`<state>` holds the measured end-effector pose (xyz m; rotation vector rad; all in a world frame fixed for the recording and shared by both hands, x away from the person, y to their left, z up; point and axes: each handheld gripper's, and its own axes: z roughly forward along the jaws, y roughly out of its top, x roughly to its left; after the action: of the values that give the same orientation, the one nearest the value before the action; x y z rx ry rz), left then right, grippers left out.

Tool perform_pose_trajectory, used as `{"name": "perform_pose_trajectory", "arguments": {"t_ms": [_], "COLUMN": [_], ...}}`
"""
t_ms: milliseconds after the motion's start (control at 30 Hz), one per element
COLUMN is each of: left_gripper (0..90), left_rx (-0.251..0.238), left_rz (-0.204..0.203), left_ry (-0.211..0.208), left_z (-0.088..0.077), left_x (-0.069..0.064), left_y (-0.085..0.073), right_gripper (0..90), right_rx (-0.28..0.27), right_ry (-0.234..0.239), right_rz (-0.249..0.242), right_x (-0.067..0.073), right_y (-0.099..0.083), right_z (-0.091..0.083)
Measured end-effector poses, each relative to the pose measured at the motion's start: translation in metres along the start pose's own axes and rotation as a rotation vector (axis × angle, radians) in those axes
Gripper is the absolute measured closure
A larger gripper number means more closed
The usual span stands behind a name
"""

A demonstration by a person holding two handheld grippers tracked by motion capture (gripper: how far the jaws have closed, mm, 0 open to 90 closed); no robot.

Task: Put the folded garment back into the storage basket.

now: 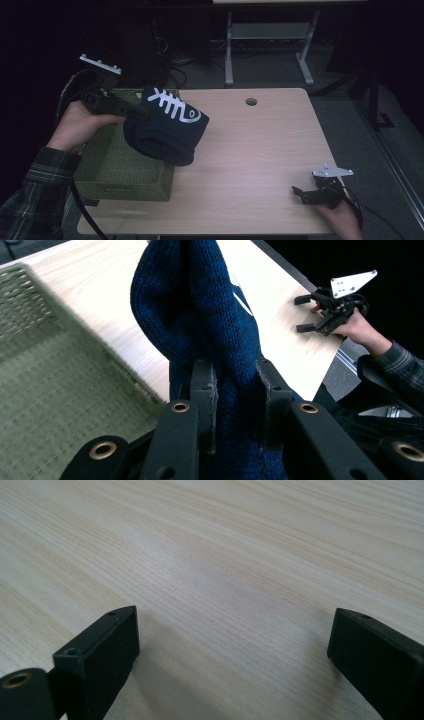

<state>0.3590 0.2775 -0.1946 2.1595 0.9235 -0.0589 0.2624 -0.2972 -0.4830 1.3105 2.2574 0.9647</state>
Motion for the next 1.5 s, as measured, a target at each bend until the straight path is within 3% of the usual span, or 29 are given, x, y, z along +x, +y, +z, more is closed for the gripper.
{"name": "perform_pose_trajectory", "arguments": {"t_ms": [333, 633, 1000, 1500], "left_gripper": [74.3, 74.3, 74.4, 74.5], "left_rx": [-0.051, -0.074, -0.07, -0.038], "left_rz": [-0.055, -0.11, -0.175, -0.24], "left_ry": [0.037, 0.073, 0.107, 0.131], "left_z": [-0.032, -0.048, -0.047, -0.022], "left_x": [0.018, 0.035, 0.057, 0.08], "left_y": [-0.019, -0.038, -0.06, -0.079], "right_gripper": [6.1, 6.1, 6.1, 6.3], "right_rx": [0.002, 0.001, 0.001, 0.001], "right_ry": [0.0, 0.0, -0.002, -0.003], "right_rz": [0.001, 0.0, 0.001, 0.001], "right_x": [0.0, 0.0, 0.0, 0.0], "right_y": [0.0, 0.0, 0.0, 0.0], "right_z": [0.0, 0.0, 0.0, 0.0]}}
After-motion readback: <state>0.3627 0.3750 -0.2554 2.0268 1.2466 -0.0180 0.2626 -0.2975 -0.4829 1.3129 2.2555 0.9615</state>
